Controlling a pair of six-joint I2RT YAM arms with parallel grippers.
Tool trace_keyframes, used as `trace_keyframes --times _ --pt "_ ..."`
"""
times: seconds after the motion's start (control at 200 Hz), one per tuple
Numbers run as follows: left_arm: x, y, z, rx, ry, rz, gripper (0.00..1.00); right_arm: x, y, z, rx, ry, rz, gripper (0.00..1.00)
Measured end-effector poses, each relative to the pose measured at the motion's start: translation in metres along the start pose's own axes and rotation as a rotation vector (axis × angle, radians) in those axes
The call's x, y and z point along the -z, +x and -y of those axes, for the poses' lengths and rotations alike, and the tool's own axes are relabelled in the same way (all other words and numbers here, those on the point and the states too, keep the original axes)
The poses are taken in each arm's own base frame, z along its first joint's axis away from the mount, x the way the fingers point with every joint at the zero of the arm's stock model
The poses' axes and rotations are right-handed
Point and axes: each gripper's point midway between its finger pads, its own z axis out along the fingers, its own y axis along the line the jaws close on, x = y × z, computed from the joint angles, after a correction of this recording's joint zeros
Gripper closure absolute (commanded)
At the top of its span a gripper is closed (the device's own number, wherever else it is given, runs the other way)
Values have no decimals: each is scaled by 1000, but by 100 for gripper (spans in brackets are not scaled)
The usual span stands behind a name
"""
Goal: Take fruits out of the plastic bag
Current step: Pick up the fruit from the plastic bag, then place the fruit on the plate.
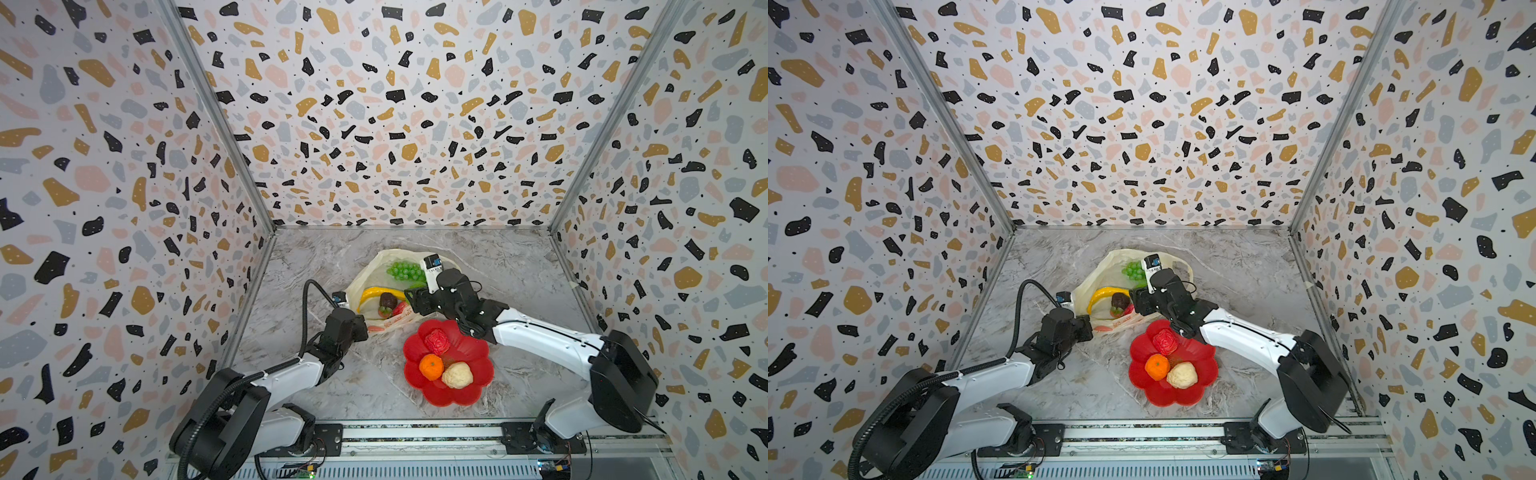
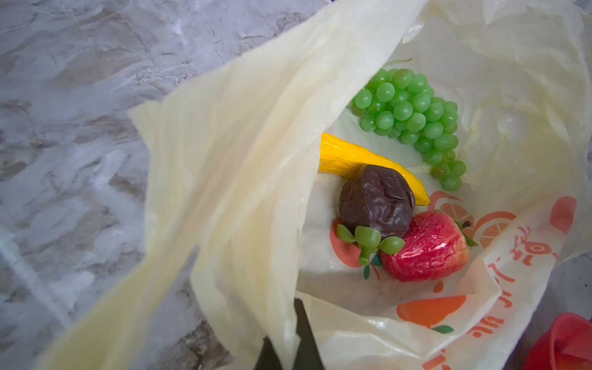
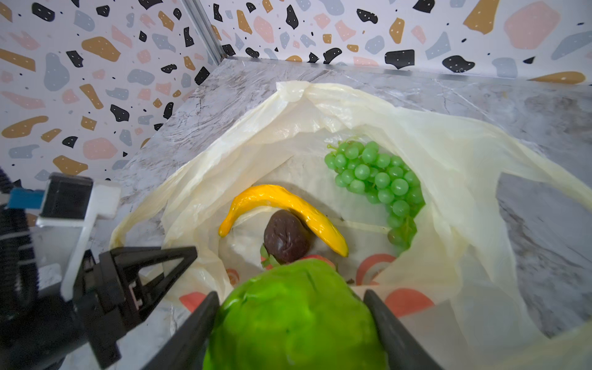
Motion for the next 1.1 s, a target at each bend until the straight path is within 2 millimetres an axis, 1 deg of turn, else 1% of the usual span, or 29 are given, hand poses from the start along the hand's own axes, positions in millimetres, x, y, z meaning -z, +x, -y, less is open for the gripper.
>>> trace_keyframes --times 0.06,0.225,0.371,0.441,0.586,0.646,0.711,0.811,0.901,1.097 --pt "0 0 0 0 1 -1 99 15 8 9 -6 15 -12 34" --pt "-3 6 -1 -3 0 -20 99 45 26 27 -21 55 -38 34" --pt "-5 8 0 -4 5 -30 99 59 44 39 -19 97 -74 34" --pt "-5 7 0 -4 5 -29 99 61 56 45 -17 119 -101 34" --pt "-5 7 1 -4 6 -29 99 62 91 62 -18 169 -180 34" --pt "-5 7 1 -4 6 -29 99 62 101 68 -20 187 -203 34" --pt "-5 7 1 -4 6 -29 99 62 105 73 -26 203 -212 34" --pt "-5 7 0 -4 5 -30 99 61 104 80 -36 223 -210 34" --pt "-5 8 0 -6 5 -30 99 58 108 86 -36 249 -222 34" --pt "-5 8 0 -7 5 -30 99 52 117 92 -31 277 -252 34"
